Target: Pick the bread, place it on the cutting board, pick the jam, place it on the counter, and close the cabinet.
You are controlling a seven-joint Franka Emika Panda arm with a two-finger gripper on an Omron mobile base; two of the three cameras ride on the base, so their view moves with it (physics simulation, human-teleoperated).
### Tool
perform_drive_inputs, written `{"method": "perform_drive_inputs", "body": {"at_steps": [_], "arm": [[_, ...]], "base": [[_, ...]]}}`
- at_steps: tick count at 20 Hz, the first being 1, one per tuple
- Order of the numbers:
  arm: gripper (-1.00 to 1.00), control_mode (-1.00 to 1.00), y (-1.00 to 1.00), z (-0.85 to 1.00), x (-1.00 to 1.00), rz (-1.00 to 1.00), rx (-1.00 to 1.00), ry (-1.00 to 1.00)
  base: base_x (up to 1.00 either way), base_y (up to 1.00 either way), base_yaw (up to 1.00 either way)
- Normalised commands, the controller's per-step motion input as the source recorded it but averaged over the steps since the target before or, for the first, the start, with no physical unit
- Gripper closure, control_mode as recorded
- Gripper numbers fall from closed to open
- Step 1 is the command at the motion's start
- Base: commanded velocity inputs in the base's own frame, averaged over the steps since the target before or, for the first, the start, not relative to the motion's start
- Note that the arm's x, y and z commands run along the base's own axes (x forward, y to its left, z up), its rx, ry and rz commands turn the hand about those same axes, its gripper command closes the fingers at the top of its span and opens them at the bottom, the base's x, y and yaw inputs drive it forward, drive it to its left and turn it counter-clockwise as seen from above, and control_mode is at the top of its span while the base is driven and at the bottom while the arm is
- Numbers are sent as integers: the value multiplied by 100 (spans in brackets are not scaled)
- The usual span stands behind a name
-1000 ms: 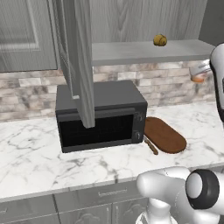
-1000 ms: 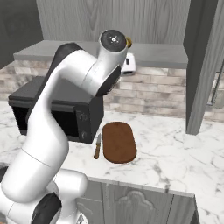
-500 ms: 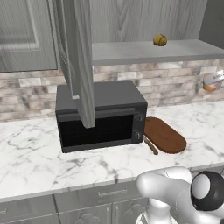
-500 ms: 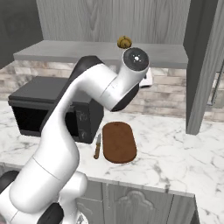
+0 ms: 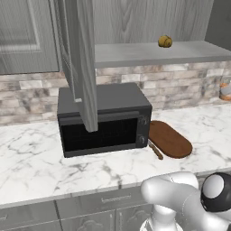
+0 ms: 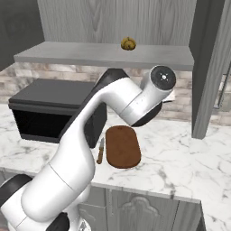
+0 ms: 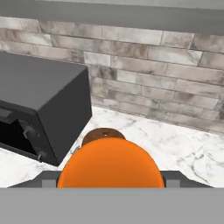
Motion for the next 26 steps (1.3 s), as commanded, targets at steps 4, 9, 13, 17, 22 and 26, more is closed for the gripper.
{"method": "perform_drive_inputs", "body": {"at_steps": [4,9,13,17,22,26], "arm": [[100,-100,-38,-32,0,-3,0,0],[100,-100,-31,-35,0,-4,0,0],[100,-100,-21,-41,7,-5,-1,0],[100,-100,-20,-43,8,-6,-1,0],[100,-100,-24,-42,11,-6,0,0],[100,-100,-23,-43,14,-6,0,0]], "base": [[0,0,0],[0,0,0],[0,0,0],[0,0,0],[0,0,0],[0,0,0]]}}
